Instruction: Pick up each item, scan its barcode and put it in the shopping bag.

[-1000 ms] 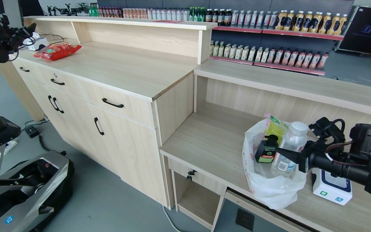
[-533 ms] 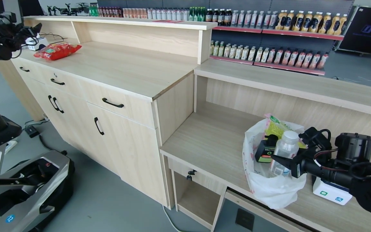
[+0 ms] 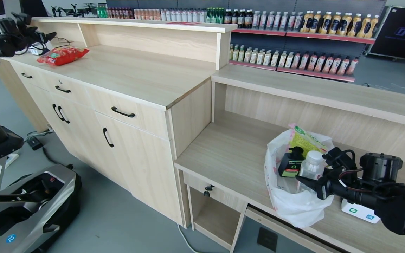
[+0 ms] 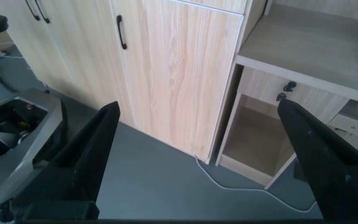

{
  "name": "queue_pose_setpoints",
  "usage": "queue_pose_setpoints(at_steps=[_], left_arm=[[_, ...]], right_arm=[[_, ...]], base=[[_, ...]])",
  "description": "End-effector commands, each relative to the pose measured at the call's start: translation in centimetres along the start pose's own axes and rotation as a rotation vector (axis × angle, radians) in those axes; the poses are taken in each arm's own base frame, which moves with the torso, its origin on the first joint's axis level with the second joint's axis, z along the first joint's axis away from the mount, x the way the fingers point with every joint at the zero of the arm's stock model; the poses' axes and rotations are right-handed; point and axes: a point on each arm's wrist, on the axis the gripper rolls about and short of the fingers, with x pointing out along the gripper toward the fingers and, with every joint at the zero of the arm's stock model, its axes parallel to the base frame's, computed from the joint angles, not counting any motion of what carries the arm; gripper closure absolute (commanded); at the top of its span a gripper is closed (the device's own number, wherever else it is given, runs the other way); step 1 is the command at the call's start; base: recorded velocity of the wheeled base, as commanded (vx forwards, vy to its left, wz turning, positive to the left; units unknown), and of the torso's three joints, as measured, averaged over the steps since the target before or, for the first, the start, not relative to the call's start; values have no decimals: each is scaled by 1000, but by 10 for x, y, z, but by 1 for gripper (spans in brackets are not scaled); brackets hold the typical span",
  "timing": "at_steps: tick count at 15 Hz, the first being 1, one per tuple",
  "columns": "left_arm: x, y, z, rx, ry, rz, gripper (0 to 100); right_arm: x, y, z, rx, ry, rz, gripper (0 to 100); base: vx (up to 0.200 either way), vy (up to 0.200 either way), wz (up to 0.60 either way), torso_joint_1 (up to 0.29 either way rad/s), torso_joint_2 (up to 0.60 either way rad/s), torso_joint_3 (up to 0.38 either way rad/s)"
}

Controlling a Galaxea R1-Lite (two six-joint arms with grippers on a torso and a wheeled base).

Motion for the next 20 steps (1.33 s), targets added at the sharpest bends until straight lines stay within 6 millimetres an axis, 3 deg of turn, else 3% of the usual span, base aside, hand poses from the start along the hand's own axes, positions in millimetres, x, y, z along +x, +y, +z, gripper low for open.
queue_pose_setpoints(at_steps=[1,6,7,9,12,13,15,17,20], left_arm=[[0,0,0,0,1,0,0],[0,0,0,0,1,0,0],[0,0,0,0,1,0,0],[0,0,0,0,1,0,0],[0,0,0,0,1,0,0],[0,0,0,0,1,0,0],[0,0,0,0,1,0,0],[0,0,0,0,1,0,0],[0,0,0,0,1,0,0]], right_arm=[[2,0,-6,8,17,5,100],[3,-1,-10,12,27,3,100],[3,-1,-10,11,26,2,0],[0,-2,-3,1,4,6,0],[-19,-2,28,-39,-80,39,0],[-38,-1,53,-73,-138,35,0],[-67,2,82,-112,-201,-3,0],[-91,7,94,-133,-222,-32,0],[-105,8,103,-171,-256,-63,0]], base=[[0,0,0,0,0,0],[0,0,0,0,0,0],[0,0,0,0,0,0],[0,0,0,0,0,0],[0,0,0,0,0,0],[0,0,0,0,0,0],[0,0,0,0,0,0],[0,0,0,0,0,0],[0,0,0,0,0,0]])
